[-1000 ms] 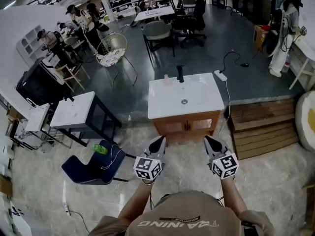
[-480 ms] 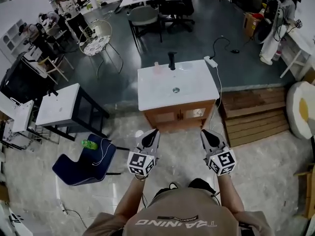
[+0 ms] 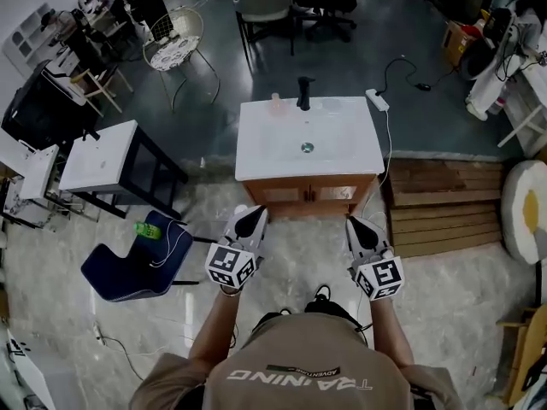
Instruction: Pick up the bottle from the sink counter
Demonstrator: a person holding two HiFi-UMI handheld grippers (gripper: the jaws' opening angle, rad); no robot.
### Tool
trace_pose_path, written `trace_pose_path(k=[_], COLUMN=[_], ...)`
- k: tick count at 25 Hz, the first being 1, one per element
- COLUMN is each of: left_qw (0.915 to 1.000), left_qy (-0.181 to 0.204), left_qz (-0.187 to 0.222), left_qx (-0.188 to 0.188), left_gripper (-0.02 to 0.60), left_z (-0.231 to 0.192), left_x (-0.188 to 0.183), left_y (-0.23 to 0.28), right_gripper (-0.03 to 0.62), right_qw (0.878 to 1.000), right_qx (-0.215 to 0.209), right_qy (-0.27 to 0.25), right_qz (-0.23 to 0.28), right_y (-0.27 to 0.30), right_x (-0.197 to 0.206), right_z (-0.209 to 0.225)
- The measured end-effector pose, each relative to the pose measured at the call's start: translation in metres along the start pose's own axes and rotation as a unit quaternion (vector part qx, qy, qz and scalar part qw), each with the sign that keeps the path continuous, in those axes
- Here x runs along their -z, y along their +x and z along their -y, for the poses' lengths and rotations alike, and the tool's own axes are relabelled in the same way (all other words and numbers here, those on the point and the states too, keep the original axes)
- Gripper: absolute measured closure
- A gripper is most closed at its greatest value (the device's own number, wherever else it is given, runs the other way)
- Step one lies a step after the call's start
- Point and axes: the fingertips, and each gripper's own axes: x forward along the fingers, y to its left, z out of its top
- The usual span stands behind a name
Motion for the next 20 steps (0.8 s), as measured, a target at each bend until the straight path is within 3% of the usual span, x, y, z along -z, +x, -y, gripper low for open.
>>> trace_pose_path(k=[6, 9, 13, 20], left_qw=[0.9991, 0.9984, 0.997, 0.998], left_qy=[-0.012, -0.002, -0.026, -0.031], left_qz=[-0.01, -0.009, -0.018, -0.007], left_qx=[-0.04, -0.056, -0.07, -0.055], left_gripper=[0.573, 0.574, 0.574, 0.574], left_z=[-0.001, 0.002, -0.007, -0.03], left_x=[-0.009, -0.011, 0.002, 0.005], left_y=[0.019, 0.038, 0.047, 0.079], right_gripper=[0.586, 0.586, 0.586, 0.586], right_qw=[0.999, 0.999, 0.998, 0.997], right_qx=[-0.047, -0.05, -0.059, -0.079], right_qy=[0.004, 0.002, 0.025, 0.013], right_qz=[-0.002, -0.004, -0.015, -0.012], right_y=[0.022, 0.038, 0.052, 0.103], right_x=[-0.003, 0.001, 0.015, 0.008], right_z=[0.045, 0.072, 0.08, 0.084])
